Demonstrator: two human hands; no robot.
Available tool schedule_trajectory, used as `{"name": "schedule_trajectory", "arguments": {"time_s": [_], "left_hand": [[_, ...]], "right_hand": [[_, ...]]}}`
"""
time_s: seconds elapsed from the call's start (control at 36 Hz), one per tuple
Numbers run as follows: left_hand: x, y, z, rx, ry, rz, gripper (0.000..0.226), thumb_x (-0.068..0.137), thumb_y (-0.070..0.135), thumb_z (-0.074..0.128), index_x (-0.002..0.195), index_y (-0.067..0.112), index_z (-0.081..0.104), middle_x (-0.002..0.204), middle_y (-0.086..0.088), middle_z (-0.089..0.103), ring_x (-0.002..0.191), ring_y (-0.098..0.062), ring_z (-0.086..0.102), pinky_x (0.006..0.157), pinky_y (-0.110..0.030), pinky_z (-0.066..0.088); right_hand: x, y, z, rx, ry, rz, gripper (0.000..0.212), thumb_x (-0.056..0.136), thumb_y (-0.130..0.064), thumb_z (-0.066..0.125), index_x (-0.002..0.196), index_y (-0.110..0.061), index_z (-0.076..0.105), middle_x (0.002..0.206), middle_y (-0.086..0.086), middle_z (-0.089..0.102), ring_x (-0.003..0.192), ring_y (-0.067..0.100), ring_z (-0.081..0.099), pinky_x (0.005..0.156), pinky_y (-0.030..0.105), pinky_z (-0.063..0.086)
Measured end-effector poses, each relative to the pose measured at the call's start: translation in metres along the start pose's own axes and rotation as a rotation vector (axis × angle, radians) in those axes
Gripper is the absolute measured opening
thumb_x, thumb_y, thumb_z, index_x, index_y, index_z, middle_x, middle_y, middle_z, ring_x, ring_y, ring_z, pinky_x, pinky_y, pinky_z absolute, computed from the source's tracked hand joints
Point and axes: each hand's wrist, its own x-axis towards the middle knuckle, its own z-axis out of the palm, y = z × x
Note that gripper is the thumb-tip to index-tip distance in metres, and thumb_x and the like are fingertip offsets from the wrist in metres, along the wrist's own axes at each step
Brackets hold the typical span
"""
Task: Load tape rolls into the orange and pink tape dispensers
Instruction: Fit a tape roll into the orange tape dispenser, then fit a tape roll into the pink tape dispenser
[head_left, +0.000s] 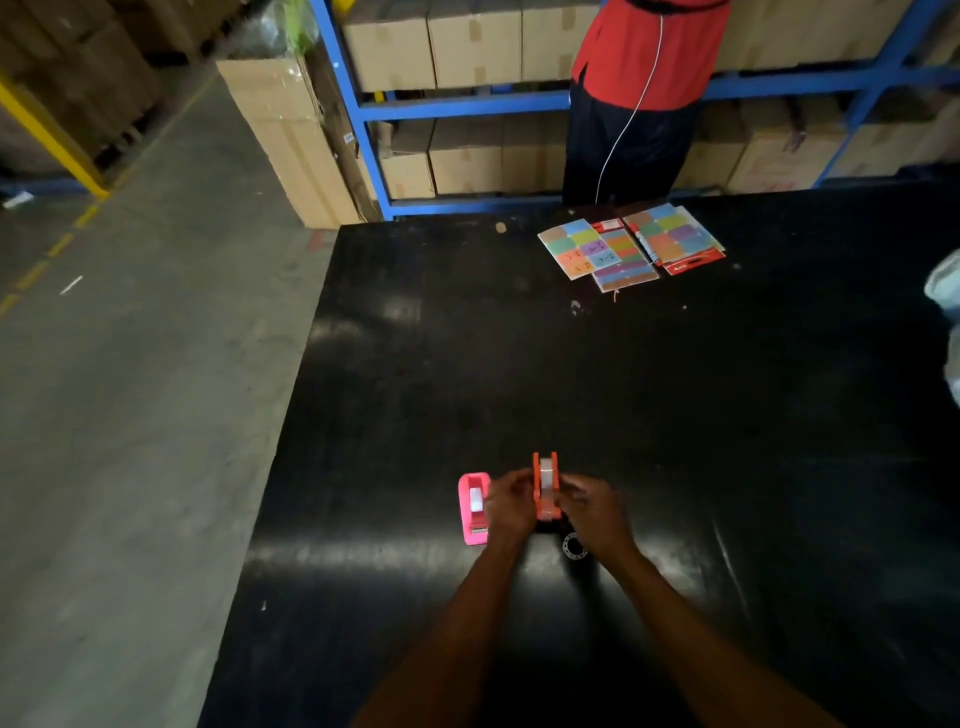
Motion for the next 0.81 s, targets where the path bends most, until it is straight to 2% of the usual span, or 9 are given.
{"name": "schedule_trajectory", "arguments": {"time_s": [0.11,0.17,0.22,0.31,0.42,0.47,0.58,0.69,0.81], "left_hand": [[0.004,-0.014,0.003,0.07,-0.047,0.04,0.024,0.089,-0.002,0.061,0.112,-0.006,0.068,0.109,-0.026,0.071,0.104,-0.038,0.068,0.097,-0.046,0.054],[0.006,-0.019,0.003,0.12,-0.073,0.059,0.023,0.091,0.001,0.06,0.113,-0.003,0.068,0.109,-0.023,0.072,0.1,-0.032,0.069,0.092,-0.035,0.056],[0.008,-0.023,0.003,0.159,-0.097,0.061,0.022,0.093,0.004,0.058,0.112,0.002,0.069,0.11,-0.018,0.072,0.094,-0.022,0.067,0.079,-0.013,0.053],[0.01,-0.025,0.005,0.175,-0.109,0.069,0.025,0.093,0.005,0.057,0.116,0.005,0.066,0.111,-0.009,0.07,0.098,-0.018,0.064,0.082,-0.013,0.046],[0.008,-0.03,0.008,0.136,-0.112,0.064,0.028,0.092,0.003,0.059,0.119,0.008,0.064,0.105,0.002,0.064,0.096,-0.01,0.06,0.068,0.005,0.042],[0.008,-0.031,0.009,0.142,-0.111,0.069,0.029,0.092,0.005,0.058,0.12,0.011,0.064,0.106,0.003,0.066,0.097,-0.009,0.061,0.073,0.001,0.043],[0.008,-0.03,0.008,0.162,-0.125,0.088,0.029,0.093,0.005,0.056,0.12,0.011,0.065,0.114,-0.008,0.071,0.103,-0.017,0.065,0.09,-0.023,0.049],[0.007,-0.029,0.006,0.163,-0.157,0.082,0.032,0.093,0.004,0.056,0.124,0.007,0.061,0.118,-0.013,0.069,0.108,-0.024,0.066,0.098,-0.034,0.053],[0.003,-0.024,0.003,0.153,-0.182,0.093,0.034,0.094,0.014,0.059,0.128,0.01,0.058,0.12,-0.013,0.068,0.109,-0.024,0.065,0.101,-0.039,0.052]], "right_hand": [[0.006,0.008,0.008,-0.097,-0.018,-0.015,0.019,0.091,-0.025,0.064,0.107,-0.023,0.075,0.098,-0.003,0.078,0.088,0.01,0.071,0.081,0.032,0.058],[0.008,0.011,0.011,-0.114,-0.03,-0.014,0.019,0.091,-0.029,0.065,0.106,-0.024,0.076,0.095,-0.003,0.078,0.086,0.01,0.072,0.082,0.036,0.059],[0.01,0.014,0.014,-0.151,-0.034,-0.007,0.018,0.091,-0.032,0.065,0.101,-0.023,0.077,0.09,-0.003,0.078,0.082,0.012,0.072,0.08,0.038,0.059],[0.012,0.019,0.016,-0.202,-0.02,-0.01,0.017,0.09,-0.033,0.065,0.096,-0.022,0.077,0.085,0.0,0.078,0.079,0.015,0.071,0.076,0.039,0.058],[0.014,0.022,0.017,-0.222,-0.012,0.018,0.017,0.091,-0.033,0.064,0.098,-0.025,0.077,0.087,-0.001,0.077,0.08,0.014,0.071,0.077,0.035,0.058],[0.014,0.022,0.017,-0.218,-0.013,0.012,0.017,0.091,-0.032,0.063,0.1,-0.025,0.076,0.09,-0.002,0.078,0.082,0.012,0.071,0.078,0.035,0.058],[0.012,0.02,0.016,-0.222,-0.005,-0.001,0.017,0.091,-0.035,0.064,0.097,-0.025,0.077,0.087,-0.003,0.077,0.079,0.01,0.07,0.076,0.034,0.058],[0.011,0.017,0.015,-0.209,-0.046,0.011,0.015,0.092,-0.031,0.064,0.091,-0.022,0.077,0.083,-0.002,0.077,0.076,0.011,0.07,0.073,0.033,0.058],[0.009,0.011,0.012,-0.205,-0.065,0.008,0.02,0.092,-0.039,0.063,0.082,-0.026,0.074,0.075,-0.004,0.074,0.068,0.003,0.066,0.062,0.023,0.048]]}}
